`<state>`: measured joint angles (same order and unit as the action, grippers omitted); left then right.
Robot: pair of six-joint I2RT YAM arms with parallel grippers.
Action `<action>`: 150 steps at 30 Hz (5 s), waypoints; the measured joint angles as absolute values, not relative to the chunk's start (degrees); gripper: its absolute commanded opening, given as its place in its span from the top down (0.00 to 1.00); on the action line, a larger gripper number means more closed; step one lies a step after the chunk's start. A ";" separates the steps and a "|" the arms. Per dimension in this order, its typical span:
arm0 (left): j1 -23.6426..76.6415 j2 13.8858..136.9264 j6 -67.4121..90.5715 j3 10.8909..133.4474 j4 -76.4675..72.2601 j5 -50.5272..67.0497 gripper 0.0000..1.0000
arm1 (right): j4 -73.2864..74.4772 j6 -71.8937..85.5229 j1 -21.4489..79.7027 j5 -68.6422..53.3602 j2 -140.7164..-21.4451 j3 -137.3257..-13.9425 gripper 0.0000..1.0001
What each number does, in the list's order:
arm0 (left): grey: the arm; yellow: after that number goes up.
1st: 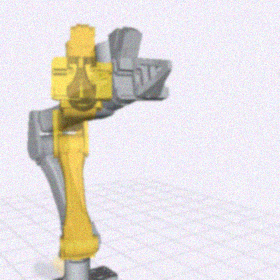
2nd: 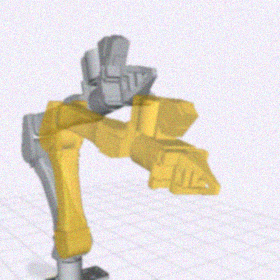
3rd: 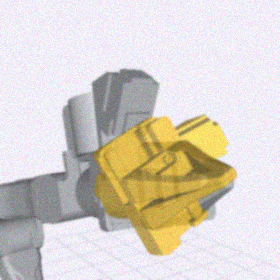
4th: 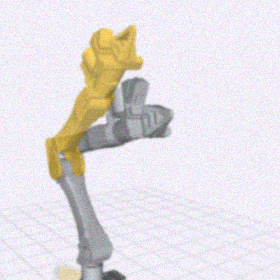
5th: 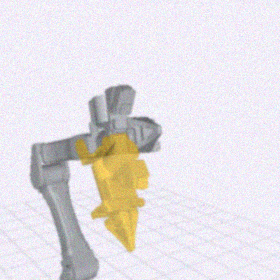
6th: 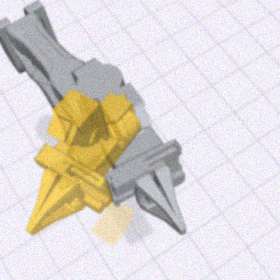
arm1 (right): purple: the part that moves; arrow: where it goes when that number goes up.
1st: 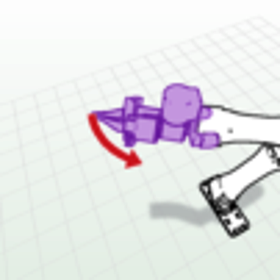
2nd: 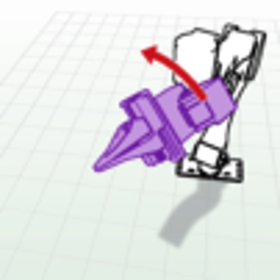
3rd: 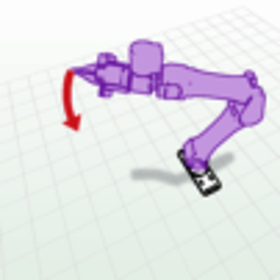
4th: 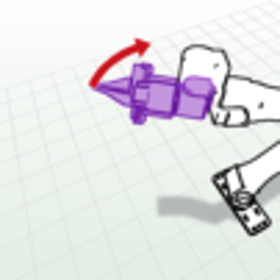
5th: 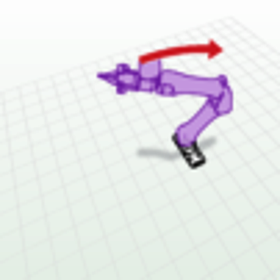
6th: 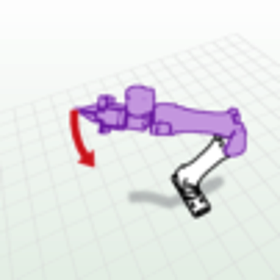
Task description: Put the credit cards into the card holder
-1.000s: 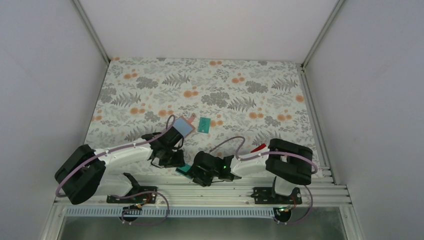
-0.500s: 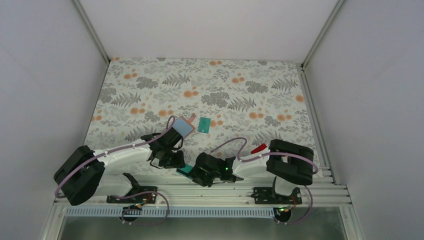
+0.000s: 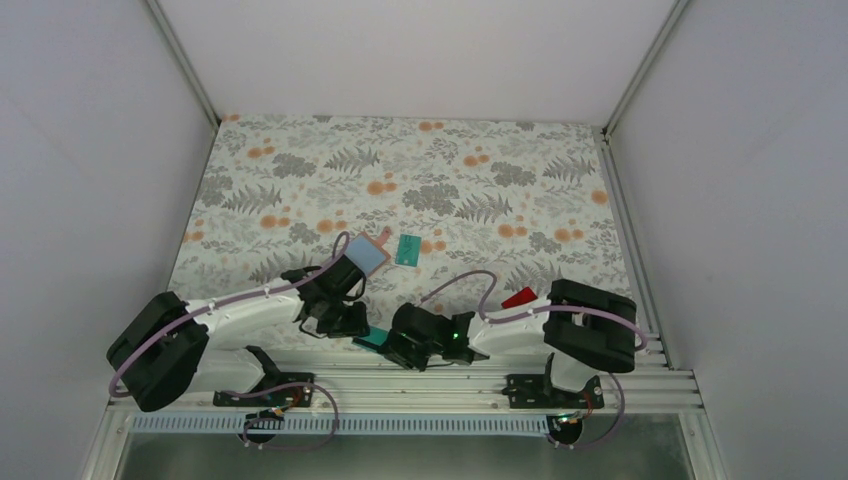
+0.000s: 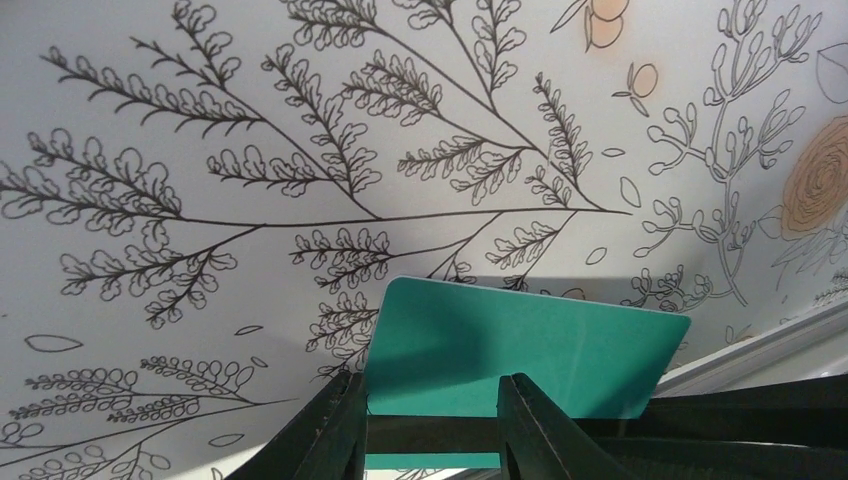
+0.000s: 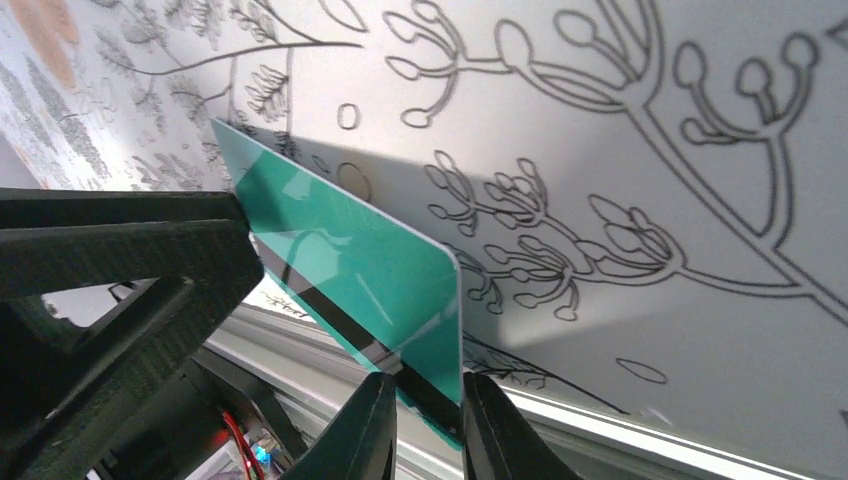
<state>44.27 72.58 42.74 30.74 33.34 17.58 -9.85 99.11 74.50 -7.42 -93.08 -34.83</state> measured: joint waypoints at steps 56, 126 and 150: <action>33.76 60.73 65.01 63.29 30.28 9.52 0.34 | -3.51 65.45 26.44 -42.57 -77.28 -62.41 0.96; 24.32 76.95 45.36 78.48 25.12 24.77 0.98 | 6.48 60.99 23.94 -39.48 -81.67 -75.61 0.33; 5.78 80.60 25.19 44.34 29.63 43.20 0.98 | 37.98 14.68 35.07 -27.51 -125.80 -98.96 0.35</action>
<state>5.78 80.60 25.19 44.34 29.63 43.20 37.98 14.68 35.07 -27.51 -125.80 -98.96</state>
